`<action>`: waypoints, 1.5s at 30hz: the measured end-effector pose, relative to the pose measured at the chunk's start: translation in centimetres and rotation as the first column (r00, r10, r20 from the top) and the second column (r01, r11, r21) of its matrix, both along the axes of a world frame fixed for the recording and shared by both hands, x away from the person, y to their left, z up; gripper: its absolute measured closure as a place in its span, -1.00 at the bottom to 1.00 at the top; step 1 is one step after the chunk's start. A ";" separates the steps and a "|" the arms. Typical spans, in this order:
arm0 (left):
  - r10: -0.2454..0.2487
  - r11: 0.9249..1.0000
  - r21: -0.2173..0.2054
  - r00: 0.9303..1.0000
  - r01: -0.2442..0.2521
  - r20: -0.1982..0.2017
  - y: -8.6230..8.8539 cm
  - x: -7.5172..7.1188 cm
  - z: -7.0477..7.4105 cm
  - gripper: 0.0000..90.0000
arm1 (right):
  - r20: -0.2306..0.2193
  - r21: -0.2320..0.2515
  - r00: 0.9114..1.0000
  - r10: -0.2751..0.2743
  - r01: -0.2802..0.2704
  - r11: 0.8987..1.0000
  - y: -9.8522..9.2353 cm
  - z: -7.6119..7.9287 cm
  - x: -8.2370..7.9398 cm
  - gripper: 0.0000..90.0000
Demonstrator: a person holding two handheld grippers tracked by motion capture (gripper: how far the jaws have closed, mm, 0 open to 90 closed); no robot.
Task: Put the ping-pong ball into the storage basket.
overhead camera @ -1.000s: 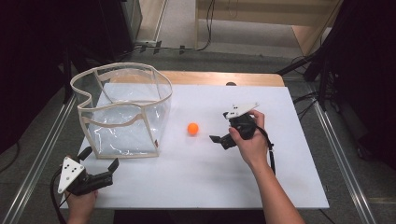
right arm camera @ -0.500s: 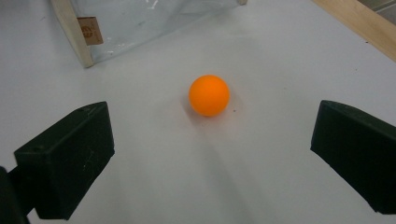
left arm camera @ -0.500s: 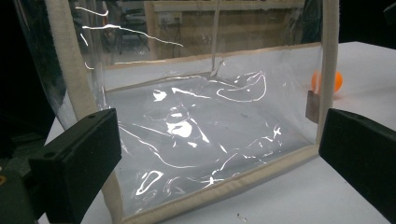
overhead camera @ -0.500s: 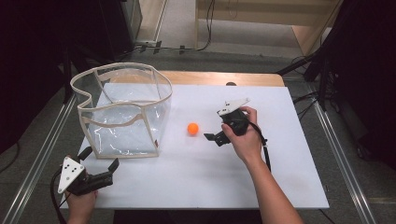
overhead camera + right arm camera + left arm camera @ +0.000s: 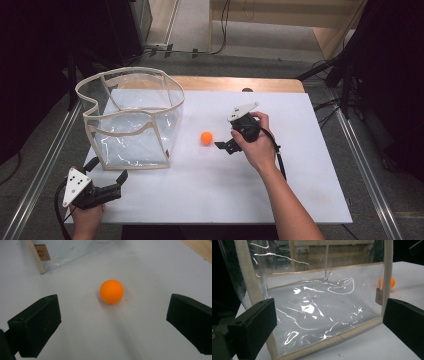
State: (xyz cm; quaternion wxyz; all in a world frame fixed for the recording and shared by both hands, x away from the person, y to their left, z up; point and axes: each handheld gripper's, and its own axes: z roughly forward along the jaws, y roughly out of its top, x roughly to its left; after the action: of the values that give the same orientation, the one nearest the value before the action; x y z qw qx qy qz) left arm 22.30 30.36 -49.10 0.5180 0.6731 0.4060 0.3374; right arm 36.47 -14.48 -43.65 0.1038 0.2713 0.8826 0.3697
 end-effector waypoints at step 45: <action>-0.003 1.000 -0.002 1.000 0.003 0.001 0.0 0.0 0.0 -1.00 | -0.092 -0.099 0.995 0.030 -0.039 0.994 3.4 -1.1 3.1 -1.00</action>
State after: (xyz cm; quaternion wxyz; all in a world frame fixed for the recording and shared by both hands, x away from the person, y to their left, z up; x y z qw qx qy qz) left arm 22.31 30.39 -49.09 0.5194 0.6730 0.4049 0.3367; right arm 39.52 -11.08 -44.79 0.0708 0.2670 0.9084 0.3137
